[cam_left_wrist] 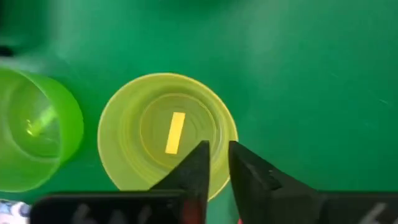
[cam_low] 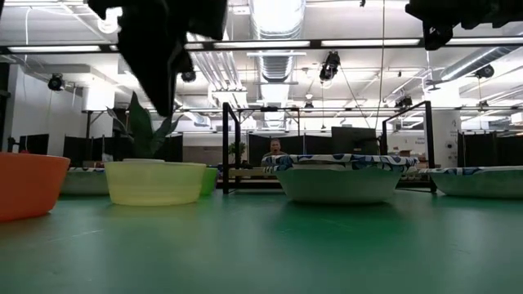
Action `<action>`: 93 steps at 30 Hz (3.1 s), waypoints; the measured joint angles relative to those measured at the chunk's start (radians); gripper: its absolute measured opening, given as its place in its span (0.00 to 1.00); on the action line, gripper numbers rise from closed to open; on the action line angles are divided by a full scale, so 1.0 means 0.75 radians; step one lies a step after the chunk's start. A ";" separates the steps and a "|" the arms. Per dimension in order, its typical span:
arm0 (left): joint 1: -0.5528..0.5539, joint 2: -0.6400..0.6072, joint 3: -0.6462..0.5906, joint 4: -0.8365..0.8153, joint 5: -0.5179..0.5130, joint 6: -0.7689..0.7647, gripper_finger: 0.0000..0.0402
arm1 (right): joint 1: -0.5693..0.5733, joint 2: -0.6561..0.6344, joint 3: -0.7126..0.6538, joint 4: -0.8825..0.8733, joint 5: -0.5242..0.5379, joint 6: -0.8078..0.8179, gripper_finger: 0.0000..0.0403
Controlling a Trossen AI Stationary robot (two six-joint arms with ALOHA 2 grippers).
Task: Place and stack bowls onto a shelf
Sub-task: Put the yellow bowl on the shelf
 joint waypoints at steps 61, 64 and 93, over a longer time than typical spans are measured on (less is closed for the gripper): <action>0.534 0.129 0.254 0.647 -0.105 0.775 0.00 | -0.001 0.004 -0.005 -0.006 0.002 -0.023 0.11; 0.574 0.186 0.285 0.646 -0.118 0.754 0.00 | -0.001 0.008 -0.005 -0.010 0.002 -0.033 0.11; 0.719 0.378 0.404 0.596 -0.235 0.807 0.31 | -0.001 0.006 -0.005 -0.032 0.014 -0.034 0.11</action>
